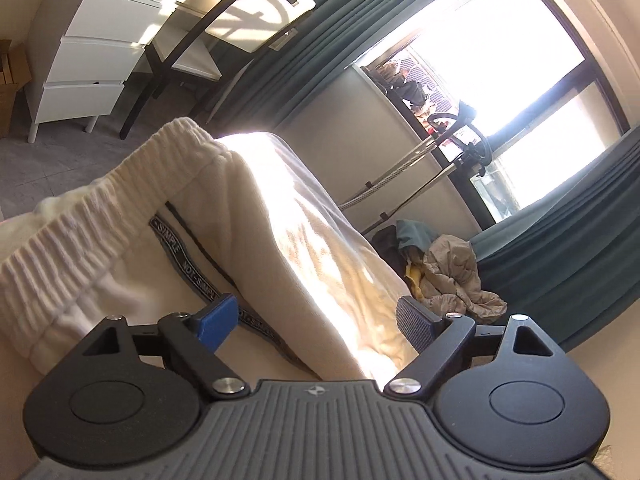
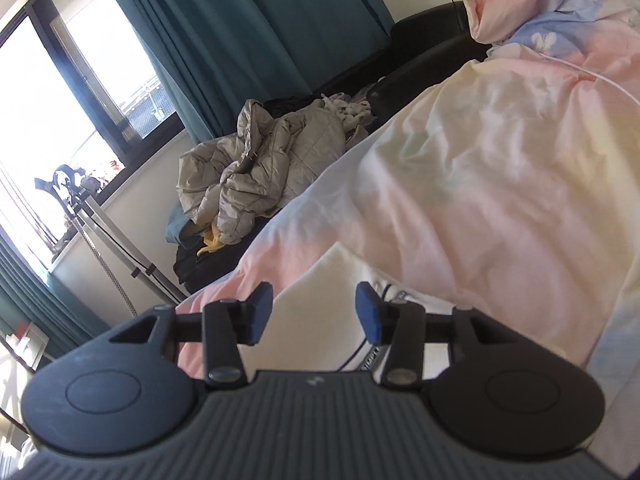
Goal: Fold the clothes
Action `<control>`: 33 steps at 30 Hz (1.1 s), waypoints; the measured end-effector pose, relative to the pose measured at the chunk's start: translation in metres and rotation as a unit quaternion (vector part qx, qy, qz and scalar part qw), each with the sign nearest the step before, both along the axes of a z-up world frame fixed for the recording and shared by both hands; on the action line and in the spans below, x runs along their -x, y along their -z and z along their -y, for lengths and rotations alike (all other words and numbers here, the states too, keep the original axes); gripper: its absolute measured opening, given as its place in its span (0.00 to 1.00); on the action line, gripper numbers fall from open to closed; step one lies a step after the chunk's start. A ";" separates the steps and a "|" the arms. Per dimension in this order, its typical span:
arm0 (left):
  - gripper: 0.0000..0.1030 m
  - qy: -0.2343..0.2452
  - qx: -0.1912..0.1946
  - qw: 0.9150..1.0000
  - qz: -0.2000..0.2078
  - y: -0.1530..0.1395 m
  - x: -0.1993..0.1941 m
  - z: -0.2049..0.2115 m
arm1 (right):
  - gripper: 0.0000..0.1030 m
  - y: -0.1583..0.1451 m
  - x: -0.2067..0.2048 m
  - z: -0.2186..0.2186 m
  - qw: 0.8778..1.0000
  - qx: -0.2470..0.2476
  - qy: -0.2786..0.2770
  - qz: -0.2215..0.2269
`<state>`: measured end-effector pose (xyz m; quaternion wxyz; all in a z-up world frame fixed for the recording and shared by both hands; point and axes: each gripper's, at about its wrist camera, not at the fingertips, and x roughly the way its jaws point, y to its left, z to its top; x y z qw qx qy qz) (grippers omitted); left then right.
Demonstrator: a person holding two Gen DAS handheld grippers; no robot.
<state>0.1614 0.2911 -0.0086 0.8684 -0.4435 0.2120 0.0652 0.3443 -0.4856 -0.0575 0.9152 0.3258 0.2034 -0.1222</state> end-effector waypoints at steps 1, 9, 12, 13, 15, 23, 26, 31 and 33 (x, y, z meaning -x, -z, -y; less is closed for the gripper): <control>0.87 -0.002 0.016 1.000 -0.001 0.003 0.009 0.006 | 0.48 0.001 0.015 0.002 1.000 -0.013 0.003 0.004; 0.87 -0.055 0.136 0.986 -0.074 0.057 0.064 0.015 | 0.56 0.050 0.091 0.031 0.985 -0.174 0.019 -0.012; 0.86 -0.066 0.164 0.980 -0.090 0.075 0.061 0.007 | 0.57 0.066 0.090 0.036 0.981 -0.193 0.010 -0.025; 0.85 -0.068 0.179 0.978 -0.089 0.082 0.057 0.004 | 0.57 0.073 0.088 0.036 0.981 -0.195 0.005 -0.022; 0.85 -0.068 0.202 0.974 -0.075 0.093 0.049 0.000 | 0.58 0.085 0.079 0.037 0.980 -0.199 -0.002 -0.028; 0.46 -0.060 0.114 0.991 -0.047 0.101 0.003 0.005 | 0.47 0.100 0.034 0.028 0.988 -0.143 -0.047 0.020; 0.22 -0.069 0.083 0.994 -0.036 0.099 -0.001 0.008 | 0.21 0.097 0.031 0.021 0.990 -0.130 -0.038 0.033; 0.09 -0.071 0.071 0.995 0.007 0.078 0.011 0.008 | 0.12 0.075 0.052 0.022 0.987 -0.149 -0.009 0.062; 0.08 -0.065 0.069 0.995 0.018 0.067 0.018 0.006 | 0.11 0.064 0.068 0.024 0.986 -0.156 -0.002 0.065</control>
